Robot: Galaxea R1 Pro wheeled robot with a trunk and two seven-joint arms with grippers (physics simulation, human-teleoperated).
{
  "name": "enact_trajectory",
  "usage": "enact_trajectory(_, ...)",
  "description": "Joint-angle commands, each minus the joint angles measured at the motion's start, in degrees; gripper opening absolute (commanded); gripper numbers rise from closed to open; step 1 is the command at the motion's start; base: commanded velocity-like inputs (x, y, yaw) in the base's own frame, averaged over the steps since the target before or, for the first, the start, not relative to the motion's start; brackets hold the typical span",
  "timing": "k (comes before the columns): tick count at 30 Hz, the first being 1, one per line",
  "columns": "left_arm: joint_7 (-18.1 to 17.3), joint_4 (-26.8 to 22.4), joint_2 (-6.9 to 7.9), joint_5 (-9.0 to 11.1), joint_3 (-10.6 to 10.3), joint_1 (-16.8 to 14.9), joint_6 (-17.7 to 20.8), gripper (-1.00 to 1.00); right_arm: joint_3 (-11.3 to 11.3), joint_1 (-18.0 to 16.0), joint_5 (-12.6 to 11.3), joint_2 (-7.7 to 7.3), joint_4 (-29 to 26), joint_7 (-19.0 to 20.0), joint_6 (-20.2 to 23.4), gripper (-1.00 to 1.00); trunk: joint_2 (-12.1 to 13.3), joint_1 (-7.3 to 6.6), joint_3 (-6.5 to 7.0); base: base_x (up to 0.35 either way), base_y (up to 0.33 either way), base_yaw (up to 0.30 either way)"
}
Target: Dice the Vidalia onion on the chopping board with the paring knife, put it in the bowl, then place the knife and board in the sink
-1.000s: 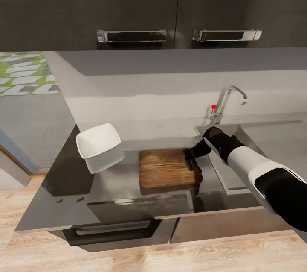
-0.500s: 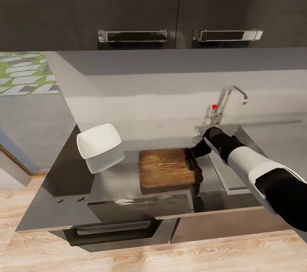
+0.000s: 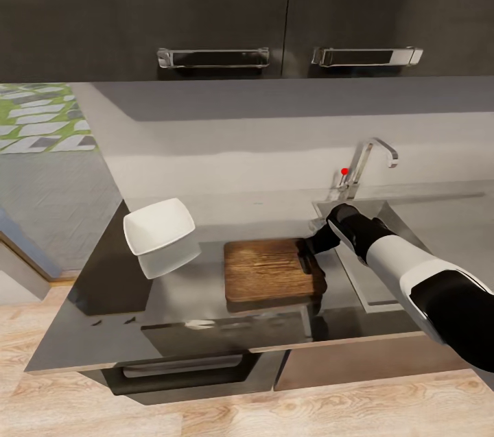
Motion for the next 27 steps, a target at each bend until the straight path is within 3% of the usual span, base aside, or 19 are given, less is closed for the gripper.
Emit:
enact_trajectory(1, 0.0, -0.02, 0.0, -0.01, -0.01, -0.01, -0.14, 1.0, 0.45, -0.06, -0.6, -0.06, -0.09, -0.05, 0.28, -1.0, -0.1, 0.03, -0.1, 0.0, 0.0, 0.0)
enact_trajectory(16, 0.0, -0.01, 0.0, 0.04, -0.01, -0.01, -0.14, 1.0, 0.45, -0.06, -0.62, -0.06, -0.1, -0.06, 0.28, -1.0, -0.1, 0.03, -0.1, 0.0, 0.0, 0.0)
enact_trajectory(17, 0.0, 0.0, 0.0, 0.05, -0.01, -0.01, -0.14, 1.0, 0.45, -0.06, -0.61, -0.08, -0.1, -0.06, 0.28, 1.0, -0.1, 0.03, -0.1, 0.0, 0.0, 0.0)
enact_trajectory(27, 0.01, 0.03, 0.0, 0.05, -0.02, -0.01, -0.14, 1.0, 0.45, -0.06, -0.63, -0.06, -0.12, -0.06, 0.28, 1.0, -0.1, 0.03, -0.1, 0.0, 0.0, 0.0)
